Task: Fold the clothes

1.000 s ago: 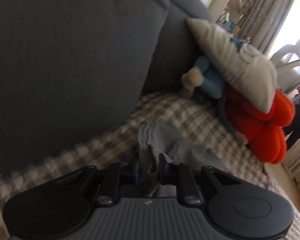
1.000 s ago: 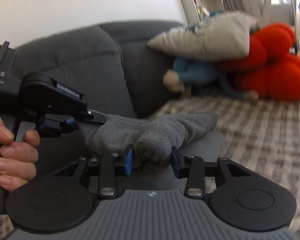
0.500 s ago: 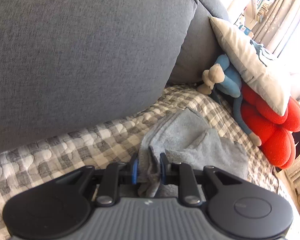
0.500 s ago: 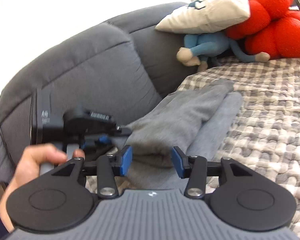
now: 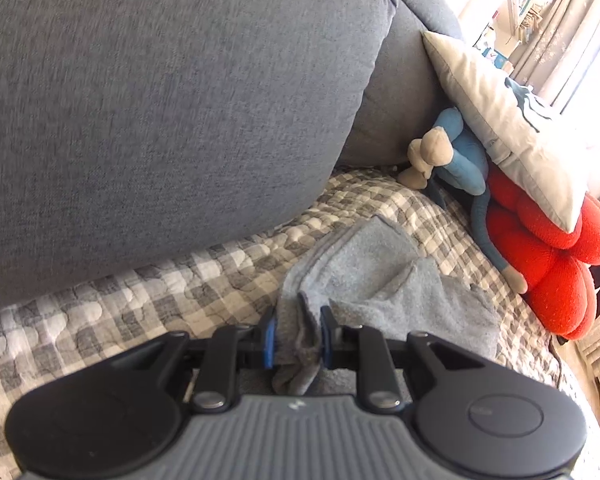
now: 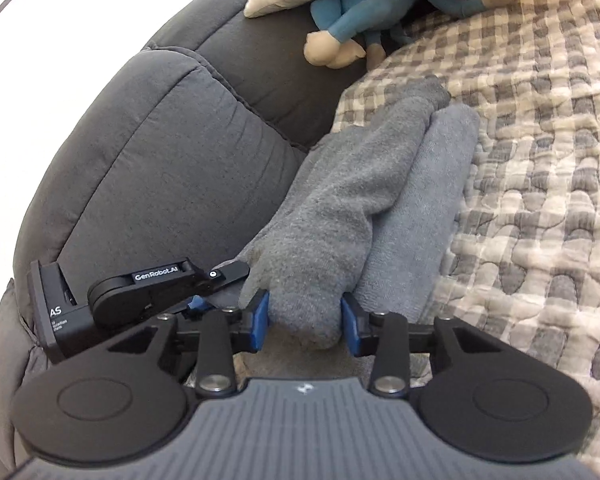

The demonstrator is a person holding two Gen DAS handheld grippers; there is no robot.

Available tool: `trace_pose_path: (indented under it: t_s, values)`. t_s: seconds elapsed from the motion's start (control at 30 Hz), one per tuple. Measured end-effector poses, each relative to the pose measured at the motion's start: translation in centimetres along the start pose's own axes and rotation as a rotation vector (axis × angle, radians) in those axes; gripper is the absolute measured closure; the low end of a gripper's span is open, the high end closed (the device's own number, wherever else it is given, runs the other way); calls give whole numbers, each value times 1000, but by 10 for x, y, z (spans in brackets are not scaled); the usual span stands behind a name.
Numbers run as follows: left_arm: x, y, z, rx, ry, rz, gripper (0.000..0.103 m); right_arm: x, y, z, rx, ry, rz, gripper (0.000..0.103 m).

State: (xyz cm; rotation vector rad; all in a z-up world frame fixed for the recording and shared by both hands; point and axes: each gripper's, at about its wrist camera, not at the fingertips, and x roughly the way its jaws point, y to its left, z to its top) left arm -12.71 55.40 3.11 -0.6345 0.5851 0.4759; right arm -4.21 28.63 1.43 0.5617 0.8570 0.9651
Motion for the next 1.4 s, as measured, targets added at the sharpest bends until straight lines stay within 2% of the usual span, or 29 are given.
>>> trace_pose_path:
  t_s: [0.13, 0.27, 0.4, 0.63, 0.7, 0.8, 0.93, 1.0, 1.07, 1.13, 1.23, 1.4]
  values:
    - [-5, -4, 0, 21, -37, -15, 81, -19, 17, -9, -6, -59, 37, 63]
    - [11, 3, -4, 6, -3, 46, 81, 0, 3, -28, 45, 42, -18, 63]
    - [8, 7, -4, -2, -29, 21, 80, -7, 3, -24, 76, 6, 63, 63]
    - [-3, 11, 0, -39, -87, 21, 80, -9, 14, -32, 32, 11, 51, 63]
    - [5, 8, -6, 2, -58, 61, 78, -3, 13, -36, 27, 28, -3, 62]
    - [8, 9, -13, 11, -44, 72, 77, 4, 3, -37, 79, 61, -3, 58]
    - [-8, 12, -9, -7, -75, 75, 69, -4, 14, -26, -38, 119, -30, 54]
    - [-22, 11, -9, 8, -110, 86, 67, -16, 12, -17, -43, 101, -25, 54]
    - [-35, 7, -12, 24, -132, 76, 63, -30, 2, -4, 4, 49, -9, 54]
    - [-47, -1, -18, 49, -139, 48, 63, -41, -10, 7, 58, -5, -12, 54]
    - [-59, -27, -34, 143, -141, -6, 60, -54, -30, 24, 130, -80, -39, 53]
    - [-50, -66, -68, 269, -96, -62, 56, -54, -32, 23, 63, -98, -101, 52]
